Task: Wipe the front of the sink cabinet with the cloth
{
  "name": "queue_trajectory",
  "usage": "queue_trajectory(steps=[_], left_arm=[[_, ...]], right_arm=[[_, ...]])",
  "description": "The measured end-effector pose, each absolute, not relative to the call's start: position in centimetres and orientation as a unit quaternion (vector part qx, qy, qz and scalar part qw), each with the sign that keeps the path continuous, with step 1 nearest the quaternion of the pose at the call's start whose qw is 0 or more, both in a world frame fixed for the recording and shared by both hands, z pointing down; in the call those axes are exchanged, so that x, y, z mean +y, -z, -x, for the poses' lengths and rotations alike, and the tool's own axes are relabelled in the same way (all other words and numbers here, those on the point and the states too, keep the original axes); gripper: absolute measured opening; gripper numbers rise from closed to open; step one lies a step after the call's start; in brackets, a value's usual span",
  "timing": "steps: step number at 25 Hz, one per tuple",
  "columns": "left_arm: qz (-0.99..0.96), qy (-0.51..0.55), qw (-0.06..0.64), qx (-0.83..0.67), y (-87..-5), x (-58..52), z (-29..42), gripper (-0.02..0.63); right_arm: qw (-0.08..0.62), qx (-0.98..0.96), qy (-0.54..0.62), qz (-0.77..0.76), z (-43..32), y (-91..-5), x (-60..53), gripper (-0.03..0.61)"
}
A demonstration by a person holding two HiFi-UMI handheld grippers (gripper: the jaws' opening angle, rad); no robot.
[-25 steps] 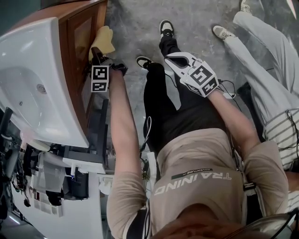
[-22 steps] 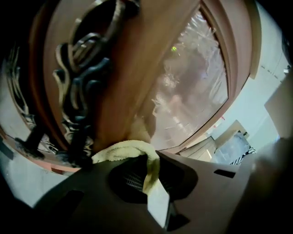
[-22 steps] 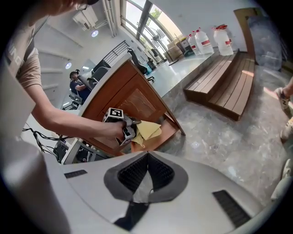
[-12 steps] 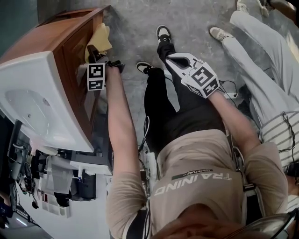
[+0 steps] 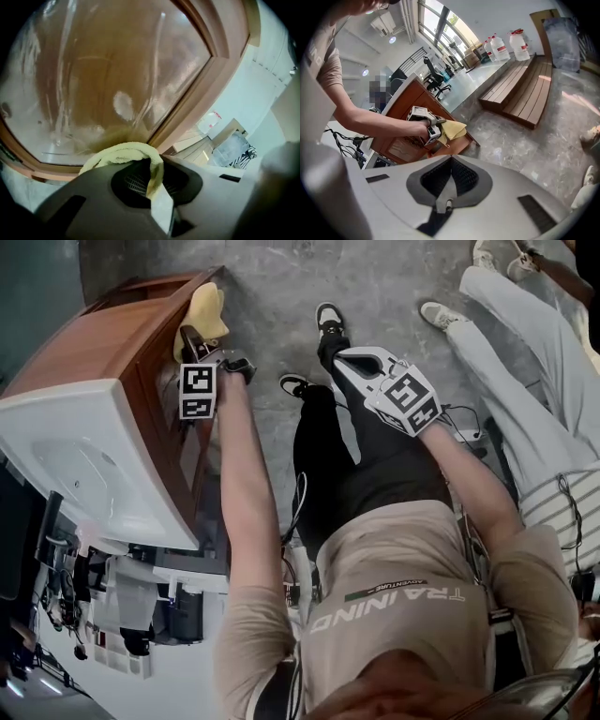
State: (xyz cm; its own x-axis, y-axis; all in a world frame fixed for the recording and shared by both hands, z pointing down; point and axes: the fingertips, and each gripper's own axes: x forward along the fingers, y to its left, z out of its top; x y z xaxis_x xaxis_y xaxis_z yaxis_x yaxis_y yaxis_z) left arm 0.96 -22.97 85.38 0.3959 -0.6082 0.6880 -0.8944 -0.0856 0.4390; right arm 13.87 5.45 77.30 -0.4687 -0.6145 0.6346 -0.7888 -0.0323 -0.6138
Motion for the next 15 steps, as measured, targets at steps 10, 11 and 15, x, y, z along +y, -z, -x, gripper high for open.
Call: queue_trajectory(steps=[10,11,15], left_arm=[[-0.72,-0.166,0.437,-0.514,-84.5,-23.4,-3.6,0.04],[-0.723,-0.165,0.437,-0.509,-84.4,-23.5,-4.1,0.04],[-0.736,-0.159,0.436,-0.493,-83.6,-24.0,-6.0,0.04]], right_arm=[[0.087,-0.698,-0.493,-0.511,-16.4,-76.2,3.5,0.012],[0.087,-0.699,-0.493,-0.511,-16.4,-76.1,3.4,0.012],[0.088,-0.701,-0.492,-0.509,-16.6,-75.9,3.2,0.012]])
